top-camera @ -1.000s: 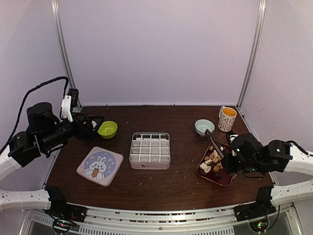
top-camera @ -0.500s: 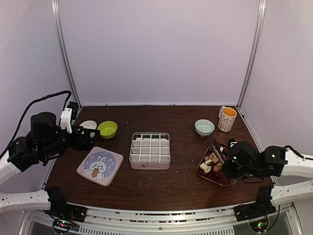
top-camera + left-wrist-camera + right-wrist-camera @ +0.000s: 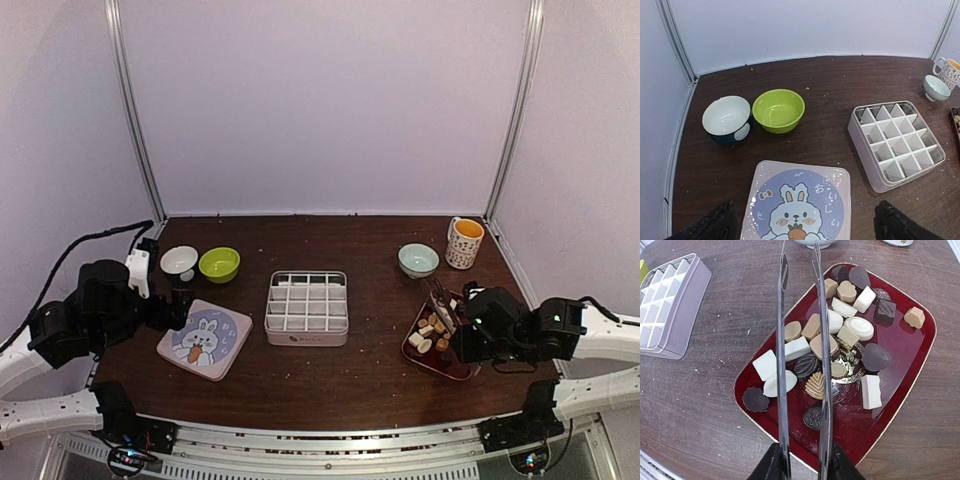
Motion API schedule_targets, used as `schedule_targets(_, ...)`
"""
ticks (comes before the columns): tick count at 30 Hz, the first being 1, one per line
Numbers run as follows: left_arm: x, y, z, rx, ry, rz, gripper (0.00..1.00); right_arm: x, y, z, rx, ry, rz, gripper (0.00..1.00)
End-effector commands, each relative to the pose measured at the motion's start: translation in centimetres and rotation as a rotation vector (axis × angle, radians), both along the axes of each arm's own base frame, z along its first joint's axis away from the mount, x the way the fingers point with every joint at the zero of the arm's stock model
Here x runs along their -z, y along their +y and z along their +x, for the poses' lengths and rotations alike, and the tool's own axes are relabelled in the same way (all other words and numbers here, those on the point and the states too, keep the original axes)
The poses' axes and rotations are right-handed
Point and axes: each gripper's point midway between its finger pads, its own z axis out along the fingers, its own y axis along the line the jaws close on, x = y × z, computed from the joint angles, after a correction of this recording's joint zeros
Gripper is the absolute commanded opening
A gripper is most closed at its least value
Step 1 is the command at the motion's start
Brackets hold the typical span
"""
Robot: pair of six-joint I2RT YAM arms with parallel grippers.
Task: Pack the chocolate
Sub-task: Pick up the fake chocolate from the plate.
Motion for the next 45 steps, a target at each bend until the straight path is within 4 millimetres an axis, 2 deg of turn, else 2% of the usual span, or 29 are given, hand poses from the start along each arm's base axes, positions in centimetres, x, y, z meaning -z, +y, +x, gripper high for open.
schedule_targets(1, -0.1, 1.4, 0.8, -0.043, -0.149, 0.043, 0.98, -1.7, 0.3, 1.1, 0.01, -0.066, 0.02, 0.28)
schedule_targets(5, 0.2, 4.7, 1.3, -0.214, -0.3, 0.062, 0.98, -2.5, 0.8, 1.3, -0.012, -0.101, 0.054, 0.28)
schedule_targets(7, -0.8, 5.7, 1.3, -0.263, -0.398, 0.08, 0.98, -3.2, 1.0, 1.4, -0.029, -0.126, 0.07, 0.28)
schedule_targets(13, -0.5, 8.8, 2.0, -0.405, -0.467, 0.172, 0.98, -3.8, 0.2, 1.3, -0.036, -0.147, 0.043, 0.28)
schedule_targets(19, 0.0, 9.4, 4.0, -0.427, -0.466, 0.182, 0.98, -3.0, -0.1, 0.2, -0.043, -0.102, 0.071, 0.28)
schedule_targets(25, 0.6, 9.2, 6.2, -0.436, -0.426, 0.279, 0.98, -2.4, -1.0, -0.7, -0.014, -0.057, 0.075, 0.28)
schedule_targets(29, 1.3, 8.7, 8.1, -0.374, -0.375, 0.304, 0.98, -1.8, -1.5, -1.2, 0.025, -0.004, 0.067, 0.27)
schedule_targets(32, 0.5, 8.7, 9.2, -0.36, -0.38, 0.252, 0.98, -1.3, -2.0, -1.5, 0.059, 0.018, 0.064, 0.27)
schedule_targets(38, 0.7, 6.7, 9.8, -0.276, -0.371, 0.137, 0.97, -1.1, -2.7, -2.0, 0.129, 0.038, 0.124, 0.27)
schedule_targets(42, 1.4, 6.9, 9.3, -0.309, -0.355, 0.02, 0.98, -0.6, -3.3, -2.7, 0.167, 0.059, 0.154, 0.27)
schedule_targets(43, 2.8, 7.2, 8.9, -0.323, -0.337, 0.001, 0.98, -0.5, -3.6, -2.8, 0.178, 0.056, 0.159, 0.27)
schedule_targets(45, 3.4, 7.4, 8.6, -0.352, -0.335, -0.079, 0.98, -0.6, -4.0, -2.7, 0.201, 0.041, 0.17, 0.27)
